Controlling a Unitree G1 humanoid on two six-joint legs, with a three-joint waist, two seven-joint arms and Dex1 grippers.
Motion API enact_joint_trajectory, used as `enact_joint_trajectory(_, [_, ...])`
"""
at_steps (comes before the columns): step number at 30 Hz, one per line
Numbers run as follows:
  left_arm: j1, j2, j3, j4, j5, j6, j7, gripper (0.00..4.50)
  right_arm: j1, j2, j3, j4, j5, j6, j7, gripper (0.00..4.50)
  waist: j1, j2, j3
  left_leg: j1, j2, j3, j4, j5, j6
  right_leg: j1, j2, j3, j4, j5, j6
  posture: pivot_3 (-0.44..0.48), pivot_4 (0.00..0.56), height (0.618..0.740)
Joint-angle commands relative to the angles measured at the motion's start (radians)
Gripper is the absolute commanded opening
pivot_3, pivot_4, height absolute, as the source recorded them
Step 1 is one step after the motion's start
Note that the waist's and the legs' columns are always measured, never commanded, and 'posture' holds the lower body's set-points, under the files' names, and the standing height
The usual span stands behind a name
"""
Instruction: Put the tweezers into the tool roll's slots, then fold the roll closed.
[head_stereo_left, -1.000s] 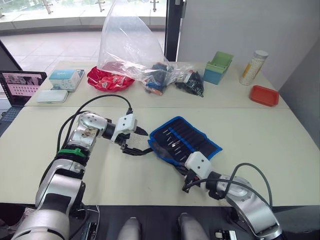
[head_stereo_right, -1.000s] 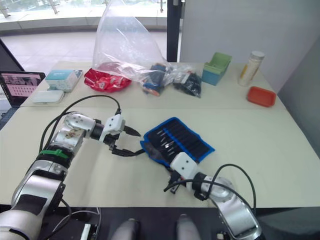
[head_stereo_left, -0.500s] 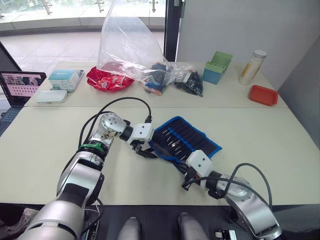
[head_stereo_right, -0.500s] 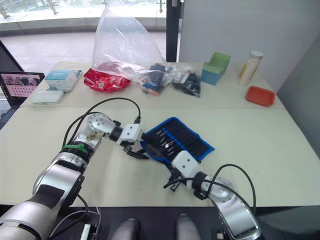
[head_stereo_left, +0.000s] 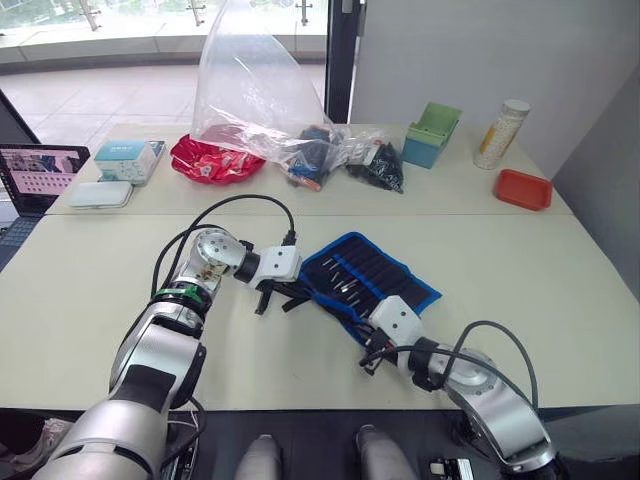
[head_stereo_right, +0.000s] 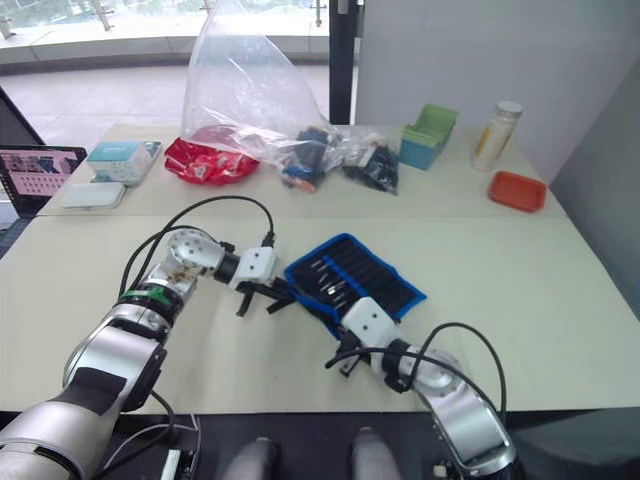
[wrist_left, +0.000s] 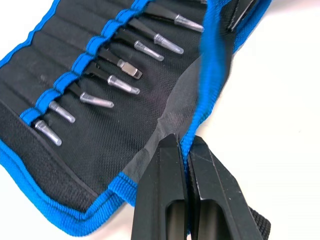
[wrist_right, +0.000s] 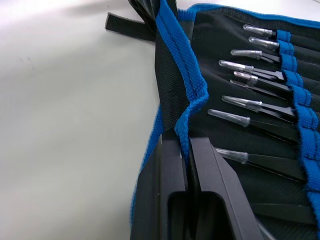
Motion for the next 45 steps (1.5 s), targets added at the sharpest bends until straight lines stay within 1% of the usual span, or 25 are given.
enact_joint_trajectory(1, [0.017,0.077,0.044,-0.010,-0.004,0.046,0.040,0.03,-0.084,-0.016,0.029,0.124,-0.036,-0.058,0.037,0.00,-0.006,0.000,0.000,0.000,0.000,0.000,0.000,0.000,0.000,0.000,0.000,0.000,0.000,0.000,0.000,0.000,0.150,0.740])
enact_joint_trajectory(5, [0.072,0.122,0.074,-0.080,-0.036,0.105,0.025,0.03,-0.170,-0.029,0.052,0.246,-0.055,-0.133,0.077,0.00,-0.017,0.000,0.000,0.001,0.001,0.000,0.000,0.001,0.002,0.000,0.001,0.000,0.002,0.000,-0.001,0.000,0.150,0.740])
enact_joint_trajectory(9, [0.181,0.196,0.114,-0.240,-0.090,0.222,-0.005,0.03,-0.259,-0.006,0.064,0.343,-0.059,-0.205,0.102,0.00,-0.027,0.000,0.000,0.001,0.001,0.000,0.000,0.001,0.002,0.000,0.001,0.001,0.002,0.001,-0.001,0.000,0.150,0.740])
enact_joint_trajectory(11, [0.261,0.235,0.126,-0.376,-0.134,0.323,-0.041,0.03,-0.296,-0.004,0.070,0.399,-0.069,-0.246,0.111,0.00,-0.033,0.000,0.000,0.002,0.001,0.000,0.000,0.001,0.002,0.000,0.001,0.001,0.003,0.001,-0.001,0.000,0.150,0.740])
enact_joint_trajectory(14, [0.439,0.305,0.129,-0.700,-0.244,0.563,-0.102,0.03,-0.325,-0.011,0.063,0.463,-0.068,-0.301,0.124,0.00,-0.036,0.001,0.000,0.002,0.002,0.000,-0.002,0.001,0.002,-0.001,0.001,0.001,0.003,0.002,-0.002,0.000,0.150,0.740])
enact_joint_trajectory(16, [0.509,0.332,0.127,-0.847,-0.293,0.673,-0.099,0.03,-0.317,-0.021,0.051,0.466,-0.052,-0.317,0.139,0.00,-0.029,0.001,0.000,0.002,0.002,-0.001,-0.003,0.001,0.002,-0.001,0.001,0.000,0.004,0.003,-0.005,0.000,0.150,0.740])
enact_joint_trajectory(17, [0.532,0.341,0.127,-0.901,-0.311,0.713,-0.091,0.03,-0.310,-0.026,0.045,0.463,-0.043,-0.322,0.148,0.00,-0.026,0.001,0.000,0.001,0.002,-0.001,-0.003,0.001,0.002,-0.001,0.001,0.000,0.003,0.003,-0.005,0.000,0.150,0.740])
enact_joint_trajectory(19, [0.567,0.353,0.114,-0.966,-0.298,0.695,-0.069,0.03,-0.266,-0.016,-0.010,0.364,0.091,-0.255,0.210,0.00,-0.016,0.001,0.000,0.001,0.002,-0.001,-0.003,0.001,0.002,-0.001,0.001,0.000,0.003,0.003,-0.005,0.000,0.150,0.740])
enact_joint_trajectory(22, [0.572,0.360,0.116,-0.986,-0.294,0.697,-0.044,0.03,-0.184,-0.083,-0.057,0.180,0.230,-0.128,0.301,0.00,0.003,0.001,0.001,0.001,0.001,-0.001,-0.003,0.001,0.002,-0.001,0.000,0.000,0.002,0.003,-0.005,0.000,0.150,0.740])
enact_joint_trajectory(24, [0.569,0.364,0.118,-0.979,-0.292,0.696,-0.034,0.03,-0.152,-0.118,-0.069,0.115,0.271,-0.073,0.318,0.00,0.006,0.001,0.001,0.001,0.001,-0.001,-0.003,0.001,0.002,0.000,0.000,0.000,0.001,0.003,-0.004,0.000,0.150,0.740])
enact_joint_trajectory(27, [0.562,0.370,0.120,-0.960,-0.291,0.689,-0.025,0.03,-0.125,-0.153,-0.070,0.070,0.284,-0.034,0.320,0.00,0.006,0.001,0.001,0.002,0.001,-0.001,-0.003,0.001,0.002,0.000,0.001,0.000,0.001,0.001,-0.002,0.000,0.150,0.740])
enact_joint_trajectory(32, [0.526,0.367,0.121,-0.895,-0.293,0.668,-0.008,0.03,-0.122,-0.152,-0.065,0.088,0.264,-0.033,0.281,0.00,0.004,0.001,0.001,0.002,0.002,-0.001,-0.003,0.002,0.003,0.000,0.001,0.000,0.001,0.001,-0.002,0.000,0.150,0.740])
enact_joint_trajectory(34, [0.503,0.356,0.115,-0.860,-0.277,0.659,0.023,0.03,-0.150,-0.140,-0.060,0.115,0.243,-0.040,0.252,0.00,0.004,0.001,0.001,0.002,0.002,-0.001,-0.003,0.002,0.003,0.000,0.001,0.000,0.001,0.001,-0.002,0.000,0.150,0.740])
enact_joint_trajectory(37, [0.458,0.324,0.095,-0.806,-0.256,0.631,0.061,0.03,-0.187,-0.131,-0.061,0.171,0.203,-0.050,0.203,0.00,0.005,0.001,0.001,0.001,0.001,-0.001,-0.002,0.002,0.003,0.000,0.001,0.000,0.001,0.002,-0.002,0.000,0.150,0.740])
enact_joint_trajectory(40, [0.413,0.289,0.077,-0.751,-0.227,0.600,0.102,0.03,-0.212,-0.122,-0.063,0.210,0.196,-0.061,0.190,0.00,0.006,0.001,0.001,0.001,0.001,-0.001,-0.002,0.002,0.003,-0.001,0.001,0.000,0.001,0.002,-0.002,0.000,0.150,0.740])
enact_joint_trajectory(44, [0.368,0.253,0.063,-0.682,-0.196,0.582,0.144,0.03,-0.243,-0.094,-0.062,0.281,0.156,-0.114,0.145,0.00,0.007,0.001,0.001,0.000,0.001,-0.001,-0.001,0.002,0.003,-0.001,0.001,0.000,0.000,0.002,-0.002,0.000,0.150,0.740])
enact_joint_trajectory(45, [0.358,0.244,0.063,-0.667,-0.192,0.583,0.158,0.59,-0.250,-0.086,-0.063,0.299,0.151,-0.121,0.137,0.00,0.007,0.001,0.001,0.000,0.001,-0.001,-0.001,0.002,0.003,-0.001,0.001,0.000,0.000,0.002,-0.002,0.000,0.150,0.740])
